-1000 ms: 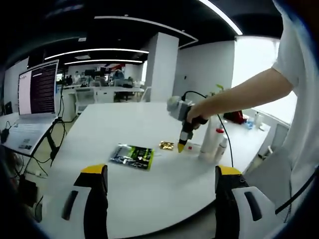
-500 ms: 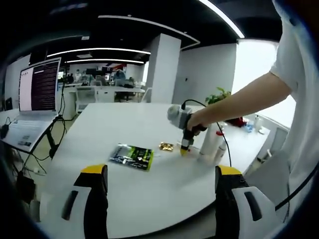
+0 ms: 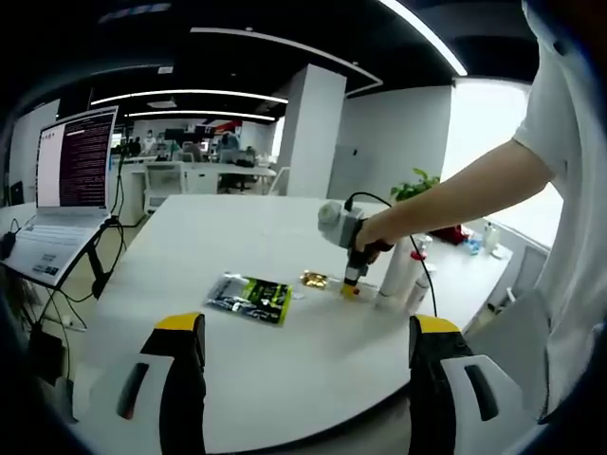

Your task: Arrange the skincare products in the storage area until every visible bottle or jar stands upright without overlapping.

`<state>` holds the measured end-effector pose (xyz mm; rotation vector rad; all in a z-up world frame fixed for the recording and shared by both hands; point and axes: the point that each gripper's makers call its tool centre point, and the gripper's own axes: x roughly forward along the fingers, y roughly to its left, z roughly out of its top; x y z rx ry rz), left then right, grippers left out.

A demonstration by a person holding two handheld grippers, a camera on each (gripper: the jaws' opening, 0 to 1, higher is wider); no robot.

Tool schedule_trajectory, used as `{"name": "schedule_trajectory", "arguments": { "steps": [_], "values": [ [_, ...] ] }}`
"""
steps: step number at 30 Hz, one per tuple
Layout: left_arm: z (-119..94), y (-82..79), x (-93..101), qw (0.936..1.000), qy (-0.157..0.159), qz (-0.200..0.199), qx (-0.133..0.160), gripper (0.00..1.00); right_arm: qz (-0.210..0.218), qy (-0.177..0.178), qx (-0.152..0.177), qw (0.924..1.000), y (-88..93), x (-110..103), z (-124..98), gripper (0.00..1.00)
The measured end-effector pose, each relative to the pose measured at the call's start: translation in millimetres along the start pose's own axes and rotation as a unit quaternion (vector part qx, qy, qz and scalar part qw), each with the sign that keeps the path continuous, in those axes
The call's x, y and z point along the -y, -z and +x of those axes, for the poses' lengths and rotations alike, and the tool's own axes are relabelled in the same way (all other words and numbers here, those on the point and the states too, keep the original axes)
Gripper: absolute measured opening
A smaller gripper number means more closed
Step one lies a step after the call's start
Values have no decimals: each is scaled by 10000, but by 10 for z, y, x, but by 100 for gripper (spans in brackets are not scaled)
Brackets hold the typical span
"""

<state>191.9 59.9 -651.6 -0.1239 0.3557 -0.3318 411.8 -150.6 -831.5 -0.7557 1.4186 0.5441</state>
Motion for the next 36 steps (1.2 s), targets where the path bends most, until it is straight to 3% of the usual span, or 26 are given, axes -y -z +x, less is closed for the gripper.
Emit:
{"name": "schedule_trajectory", "arguments": {
  "steps": [2,4,7,9,12,20,25,29,34,36],
  "values": [
    [-6,-6,-11,10000,-6,1,9,81,-326,-17,2,9995,-7,0,1,22],
    [-8,-4,-21,10000,-13,0,13,81,-297,-4,-3,9996,24,-40,-11,22],
    [-6,-1,-27,10000,-16,14,6,81,-715,44,-57,9974,-31,1,4,21],
    [-5,2,-29,10000,-17,32,-6,81,-669,47,-116,9977,-46,8,20,21],
    [-3,12,-33,10000,-21,48,-27,81,-947,111,-232,9952,-64,8,19,21],
    [7,32,-28,9999,2,82,-78,80,-763,137,-99,9969,-20,10,-9,19],
    [7,29,-23,9999,8,92,-77,80,-869,300,30,9958,6,1,-40,19],
    [2,24,-26,9999,2,112,-59,80,-631,210,332,9972,-95,-7,-36,19],
    [-1,15,-15,9998,-21,180,-69,80,-659,193,562,9961,-159,-74,-161,19],
    [1,2,9,9997,-36,219,-79,80,-509,19,851,9951,-256,-134,-224,19]
  ]
}}
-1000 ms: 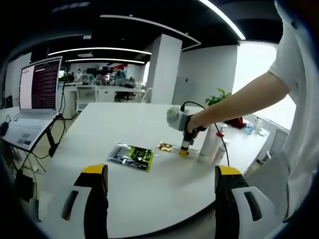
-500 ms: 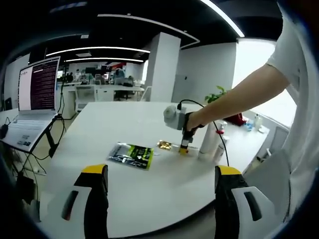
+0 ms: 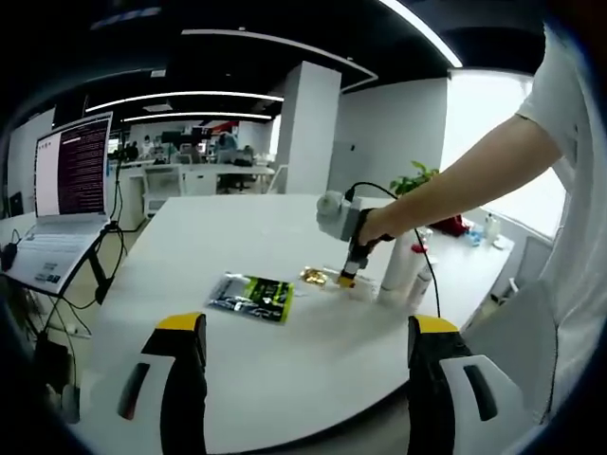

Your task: Arrange the skincare products in the storage area until every visible bottle or jar stands upright without overlapping.

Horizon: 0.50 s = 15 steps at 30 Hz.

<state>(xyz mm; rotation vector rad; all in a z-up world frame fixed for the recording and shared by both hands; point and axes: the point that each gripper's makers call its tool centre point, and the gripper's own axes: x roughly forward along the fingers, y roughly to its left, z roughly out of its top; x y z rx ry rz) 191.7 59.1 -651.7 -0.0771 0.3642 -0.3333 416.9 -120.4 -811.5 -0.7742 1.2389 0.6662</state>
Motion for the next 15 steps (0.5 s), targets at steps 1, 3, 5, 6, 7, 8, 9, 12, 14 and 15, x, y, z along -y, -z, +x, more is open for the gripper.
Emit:
{"name": "schedule_trajectory", "arguments": {
  "steps": [1,3,5,6,7,8,9,12,14,15],
  "values": [
    [1,-5,9,10000,-3,24,-2,80,114,-96,123,9998,-46,-42,-67,19],
    [2,0,15,10000,11,52,-24,80,186,-163,294,9993,-107,-89,-106,19],
    [3,13,-1,10000,23,87,-41,80,164,-231,392,9988,-121,-167,-222,19],
    [3,16,-2,9999,30,101,-45,79,169,-246,436,9986,-124,-190,-250,19],
    [2,17,0,9999,38,110,-51,79,180,-257,485,9983,-132,-211,-257,19],
    [0,17,5,9999,41,126,-53,79,185,-299,543,9979,-134,-244,-277,19],
    [-1,17,8,9999,45,131,-55,79,215,-334,591,9975,-153,-231,-253,19],
    [-2,17,28,9999,72,129,-71,79,330,-464,810,9951,-201,-275,-304,19],
    [-3,16,39,9999,92,117,-78,79,349,-509,902,9940,-203,-306,-341,19],
    [-3,16,45,9999,104,109,-83,79,347,-523,949,9935,-210,-328,-376,19]
  ]
}}
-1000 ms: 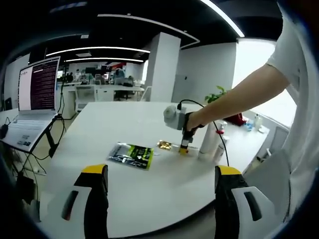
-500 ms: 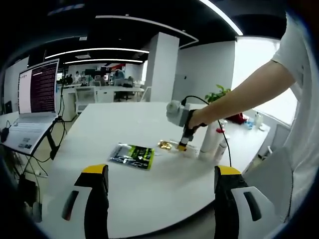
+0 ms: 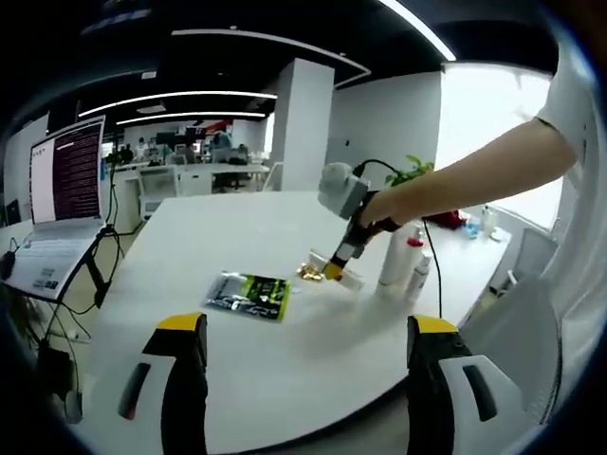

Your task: Arrange the skincare products in the storage area until every visible bottle or jar stands upright without overlapping.

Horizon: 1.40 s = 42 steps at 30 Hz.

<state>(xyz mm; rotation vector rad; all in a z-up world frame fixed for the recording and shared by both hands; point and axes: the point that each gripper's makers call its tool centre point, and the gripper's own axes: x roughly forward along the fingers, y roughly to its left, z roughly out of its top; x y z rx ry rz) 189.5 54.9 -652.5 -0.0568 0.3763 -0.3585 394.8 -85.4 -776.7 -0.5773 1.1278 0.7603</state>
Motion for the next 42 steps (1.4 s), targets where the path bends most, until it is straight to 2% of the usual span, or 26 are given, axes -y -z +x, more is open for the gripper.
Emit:
{"name": "schedule_trajectory", "arguments": {
  "steps": [6,11,15,18,21,27,32,37,42],
  "values": [
    [-10,-27,48,9999,149,-23,73,80,-263,-197,332,9989,-77,-206,-209,19],
    [-1,-13,60,9998,189,-40,47,80,-261,-433,889,9948,-195,-360,-389,19],
    [10,9,86,9997,233,-22,-52,80,-358,-609,1223,9900,-211,-486,-540,19],
    [18,25,95,9996,267,11,-123,80,-499,-701,1432,9859,-106,-611,-698,19],
    [19,14,135,9994,347,-22,-92,81,-473,-805,1543,9836,-8,-680,-763,19],
    [21,17,137,9991,399,-103,-107,81,-478,-1081,1889,9749,313,-839,-898,19],
    [30,37,146,9989,424,-71,-172,81,-371,-1204,2158,9683,457,-824,-972,19],
    [49,71,170,9986,446,12,-290,81,-234,-1290,2518,9589,514,-782,-1057,19],
    [65,113,177,9980,471,77,-409,81,-73,-1157,2881,9506,680,-726,-1180,19]
  ]
}}
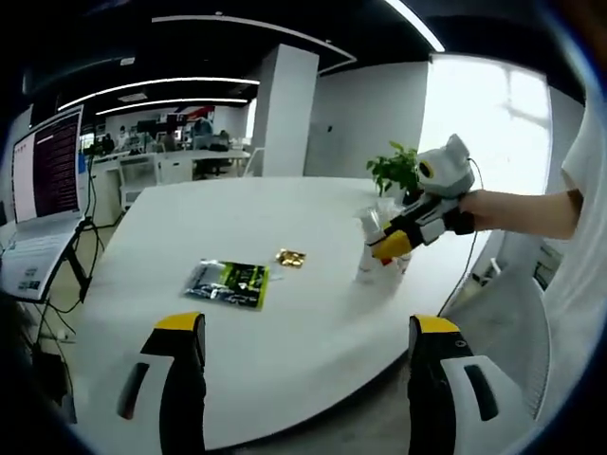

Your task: Arrange the skincare products in the storage area until every visible bottle or jar stands upright without overlapping.

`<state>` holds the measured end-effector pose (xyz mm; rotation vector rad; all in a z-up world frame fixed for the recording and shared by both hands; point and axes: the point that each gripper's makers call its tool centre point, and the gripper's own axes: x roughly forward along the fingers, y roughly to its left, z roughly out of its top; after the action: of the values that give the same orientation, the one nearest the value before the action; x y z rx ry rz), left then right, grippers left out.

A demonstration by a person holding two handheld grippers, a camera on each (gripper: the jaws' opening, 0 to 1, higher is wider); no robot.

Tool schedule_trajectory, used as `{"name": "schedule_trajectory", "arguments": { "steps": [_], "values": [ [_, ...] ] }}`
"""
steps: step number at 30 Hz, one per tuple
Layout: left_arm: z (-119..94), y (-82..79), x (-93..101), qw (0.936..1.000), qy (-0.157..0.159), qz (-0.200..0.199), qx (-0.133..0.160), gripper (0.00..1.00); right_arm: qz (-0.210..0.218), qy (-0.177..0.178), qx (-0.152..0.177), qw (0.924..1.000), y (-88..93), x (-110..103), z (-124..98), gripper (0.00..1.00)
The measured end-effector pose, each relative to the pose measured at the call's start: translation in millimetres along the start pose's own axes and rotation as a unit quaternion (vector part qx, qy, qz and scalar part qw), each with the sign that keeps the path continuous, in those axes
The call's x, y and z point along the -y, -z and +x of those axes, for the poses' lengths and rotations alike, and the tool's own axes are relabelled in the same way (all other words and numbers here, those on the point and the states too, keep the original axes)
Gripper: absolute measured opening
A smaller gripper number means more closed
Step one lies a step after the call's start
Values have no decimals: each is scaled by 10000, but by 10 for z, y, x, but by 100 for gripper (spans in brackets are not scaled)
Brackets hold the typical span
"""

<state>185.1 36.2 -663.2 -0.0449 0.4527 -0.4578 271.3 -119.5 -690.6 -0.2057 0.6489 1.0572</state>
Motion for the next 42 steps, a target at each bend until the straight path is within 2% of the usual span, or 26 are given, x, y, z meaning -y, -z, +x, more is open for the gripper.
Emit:
{"name": "schedule_trajectory", "arguments": {
  "steps": [7,11,15,18,24,29,34,36,38,42],
  "values": [
    [25,61,-19,9999,61,-33,-132,81,229,458,500,9974,57,99,-299,19],
    [22,54,-54,9998,24,-148,-90,80,352,531,750,9951,62,112,-431,19],
    [34,90,-122,9997,26,-210,-101,80,433,539,1120,9913,29,38,-553,19],
    [46,102,-146,9997,60,-231,-101,80,436,595,1253,9894,76,-13,-616,19],
    [52,109,-46,9992,220,-292,-169,80,649,688,1649,9818,34,-69,-730,19],
    [57,121,57,9983,433,-338,-218,80,794,648,1910,9762,-3,-206,-731,19],
    [64,92,161,9957,764,-483,-216,80,712,628,2113,9728,5,-334,-732,19],
    [68,83,231,9932,1014,-507,-265,81,490,758,2147,9725,-34,-301,-761,19],
    [90,34,285,9926,1100,-459,-229,80,569,724,2218,9707,-40,-277,-769,19],
    [168,-34,370,9905,1314,-360,-171,80,581,1003,2310,9660,-32,-185,-841,19]
  ]
}}
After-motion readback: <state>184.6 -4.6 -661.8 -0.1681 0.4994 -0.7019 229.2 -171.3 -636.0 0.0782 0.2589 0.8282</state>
